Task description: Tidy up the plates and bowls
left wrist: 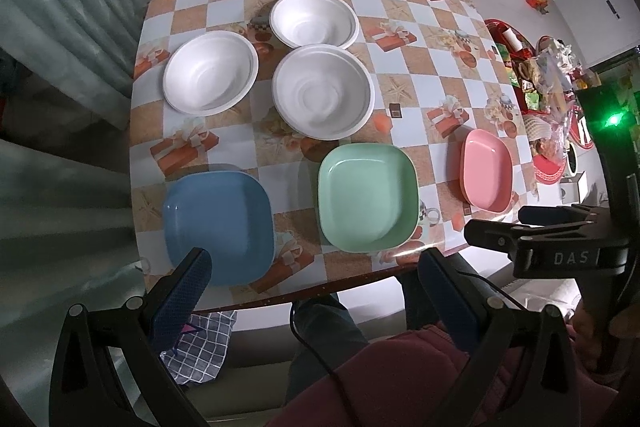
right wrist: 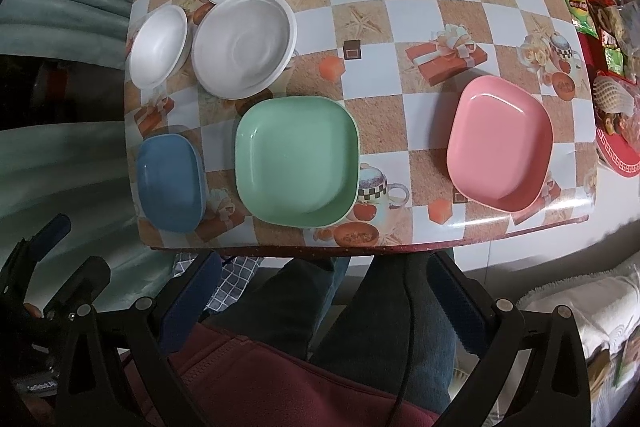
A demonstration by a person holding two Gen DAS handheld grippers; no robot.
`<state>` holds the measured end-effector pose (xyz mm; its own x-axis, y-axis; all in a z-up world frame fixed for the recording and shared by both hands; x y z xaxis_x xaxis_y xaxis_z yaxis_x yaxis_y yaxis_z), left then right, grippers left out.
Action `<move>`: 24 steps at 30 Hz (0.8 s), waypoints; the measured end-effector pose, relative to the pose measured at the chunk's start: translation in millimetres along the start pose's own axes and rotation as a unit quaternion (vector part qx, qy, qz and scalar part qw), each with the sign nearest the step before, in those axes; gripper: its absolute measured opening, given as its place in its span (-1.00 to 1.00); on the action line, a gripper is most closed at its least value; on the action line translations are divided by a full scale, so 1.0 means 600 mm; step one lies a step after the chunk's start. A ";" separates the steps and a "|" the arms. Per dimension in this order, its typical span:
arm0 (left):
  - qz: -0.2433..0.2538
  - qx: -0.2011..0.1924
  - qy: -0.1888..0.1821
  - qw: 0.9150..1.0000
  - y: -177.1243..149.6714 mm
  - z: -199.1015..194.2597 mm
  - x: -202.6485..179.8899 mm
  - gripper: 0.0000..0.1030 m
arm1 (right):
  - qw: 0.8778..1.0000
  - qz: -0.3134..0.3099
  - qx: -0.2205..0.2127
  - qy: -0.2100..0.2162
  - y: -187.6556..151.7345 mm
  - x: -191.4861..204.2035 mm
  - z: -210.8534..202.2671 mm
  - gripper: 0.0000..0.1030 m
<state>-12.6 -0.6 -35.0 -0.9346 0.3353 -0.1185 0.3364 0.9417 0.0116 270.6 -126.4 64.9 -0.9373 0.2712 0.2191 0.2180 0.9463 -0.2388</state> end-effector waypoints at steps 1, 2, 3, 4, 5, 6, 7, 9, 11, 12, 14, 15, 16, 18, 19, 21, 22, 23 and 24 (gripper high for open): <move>-0.001 0.001 0.000 1.000 0.000 0.000 0.000 1.00 | 1.000 0.000 0.000 0.000 0.000 -0.001 0.000 1.00; -0.002 0.004 -0.002 1.000 0.000 0.000 0.001 1.00 | 1.000 0.000 0.000 0.000 0.000 -0.002 0.000 1.00; -0.004 0.012 -0.008 1.000 0.001 0.002 0.001 1.00 | 1.000 0.004 0.013 0.000 -0.001 -0.002 0.001 1.00; -0.003 0.011 -0.010 1.000 0.001 0.003 0.001 1.00 | 1.000 0.005 0.019 -0.001 -0.002 -0.002 0.002 1.00; -0.003 0.011 -0.012 1.000 0.001 0.003 0.001 1.00 | 1.000 0.005 0.018 0.000 -0.002 -0.002 0.002 1.00; -0.003 0.010 -0.013 1.000 0.001 0.004 0.001 1.00 | 1.000 0.003 0.012 -0.001 -0.002 -0.002 0.002 1.00; -0.003 0.008 -0.014 1.000 0.000 0.004 0.001 1.00 | 1.000 0.003 0.012 -0.001 -0.002 -0.003 0.002 1.00; -0.003 0.008 -0.017 1.000 -0.001 0.005 0.001 1.00 | 1.000 0.005 0.012 -0.007 -0.003 -0.002 0.003 1.00; -0.006 0.012 -0.021 1.000 0.000 0.007 0.000 1.00 | 1.000 0.004 0.010 -0.005 -0.002 -0.003 0.003 1.00; -0.005 0.010 -0.030 0.999 0.001 0.008 0.000 1.00 | 1.000 0.006 0.012 -0.003 -0.002 -0.001 0.003 1.00; -0.003 0.009 -0.038 0.999 0.000 0.011 -0.001 1.00 | 1.000 0.009 0.015 -0.005 -0.001 -0.002 0.005 1.00; -0.008 0.025 -0.037 0.999 -0.001 0.014 0.000 1.00 | 1.000 0.011 0.017 -0.005 -0.002 -0.003 0.007 1.00; -0.010 0.033 -0.037 0.999 -0.001 0.016 0.001 1.00 | 1.000 0.011 0.019 -0.004 -0.001 -0.003 0.009 1.00; -0.013 0.039 -0.042 0.998 -0.004 0.020 0.002 1.00 | 1.000 0.011 0.029 0.000 -0.002 -0.001 0.012 1.00; -0.016 0.043 -0.044 0.998 -0.003 0.023 0.005 1.00 | 0.999 0.011 0.031 0.001 -0.002 0.000 0.015 1.00; -0.021 0.052 -0.057 0.997 -0.004 0.030 0.011 1.00 | 0.999 0.013 0.040 0.009 -0.001 0.001 0.021 1.00; -0.023 0.055 -0.059 0.996 -0.005 0.033 0.014 1.00 | 0.999 0.013 0.044 0.015 -0.001 0.002 0.023 1.00; -0.024 0.059 -0.060 0.996 -0.005 0.036 0.018 1.00 | 0.999 0.018 0.046 0.018 0.000 0.000 0.027 1.00; -0.026 0.061 -0.053 0.996 -0.006 0.042 0.024 1.00 | 0.998 0.022 0.048 0.020 0.001 0.001 0.029 1.00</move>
<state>-24.2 0.3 -61.7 -0.9356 0.2759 -0.2204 0.3060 0.9449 -0.1162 265.6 -128.9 48.6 -0.9149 0.3216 0.2439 0.2308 0.9125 -0.3378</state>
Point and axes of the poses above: each gripper's, at about its wrist camera, not at the fingertips, and z roughly the way its jaws point, x to its left, y to its top, the point moved 4 cm from there along z, roughly the way its jaws point, and after that the axes turned 6 degrees about x, right-handed, at the moved point
